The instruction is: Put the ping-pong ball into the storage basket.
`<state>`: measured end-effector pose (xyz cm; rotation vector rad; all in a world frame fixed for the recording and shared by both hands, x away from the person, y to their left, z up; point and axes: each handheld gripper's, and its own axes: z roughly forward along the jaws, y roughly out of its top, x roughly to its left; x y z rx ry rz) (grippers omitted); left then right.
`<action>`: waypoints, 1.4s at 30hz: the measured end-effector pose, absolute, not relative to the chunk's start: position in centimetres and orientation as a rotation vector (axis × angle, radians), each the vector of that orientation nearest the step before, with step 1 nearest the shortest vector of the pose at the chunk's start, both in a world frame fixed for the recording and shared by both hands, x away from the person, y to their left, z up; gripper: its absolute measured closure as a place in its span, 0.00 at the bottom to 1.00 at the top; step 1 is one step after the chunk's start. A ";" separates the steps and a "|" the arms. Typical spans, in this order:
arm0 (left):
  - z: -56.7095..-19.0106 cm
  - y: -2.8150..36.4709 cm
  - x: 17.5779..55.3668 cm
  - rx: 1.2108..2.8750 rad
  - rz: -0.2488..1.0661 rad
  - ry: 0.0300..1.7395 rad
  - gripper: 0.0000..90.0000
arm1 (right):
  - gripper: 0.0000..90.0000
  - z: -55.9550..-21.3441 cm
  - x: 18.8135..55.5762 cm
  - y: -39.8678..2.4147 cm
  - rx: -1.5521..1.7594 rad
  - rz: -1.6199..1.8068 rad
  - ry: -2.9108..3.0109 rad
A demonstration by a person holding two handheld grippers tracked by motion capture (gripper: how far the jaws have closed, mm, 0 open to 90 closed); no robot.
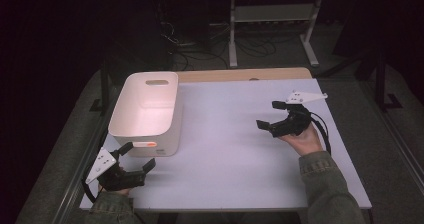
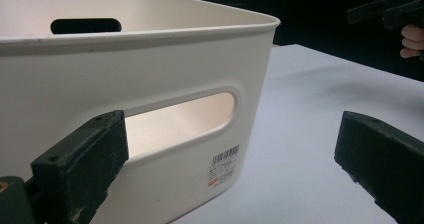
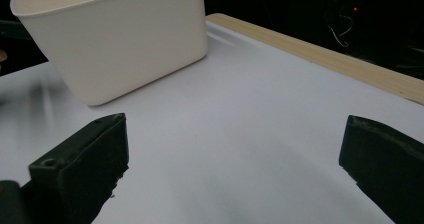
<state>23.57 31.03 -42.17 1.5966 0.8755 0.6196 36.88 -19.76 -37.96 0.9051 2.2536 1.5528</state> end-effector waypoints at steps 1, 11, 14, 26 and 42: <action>-42.2 31.0 23.6 1.596 0.619 0.875 0.00 | 0.00 -38.1 36.7 -19.9 0.909 1.545 2.251; -42.2 31.0 23.6 1.600 0.616 0.873 0.00 | 0.00 -38.7 35.5 -21.2 0.941 1.521 2.197; -42.2 31.1 23.6 1.600 0.617 0.874 0.00 | 0.00 -39.1 35.1 -21.6 0.950 1.519 2.176; -42.2 31.2 23.6 1.598 0.615 0.873 0.00 | 0.00 -40.9 33.4 -23.3 1.012 1.474 2.152; -42.1 31.5 23.6 1.587 0.618 0.881 0.00 | 0.00 -41.8 30.3 -26.2 1.055 1.497 2.009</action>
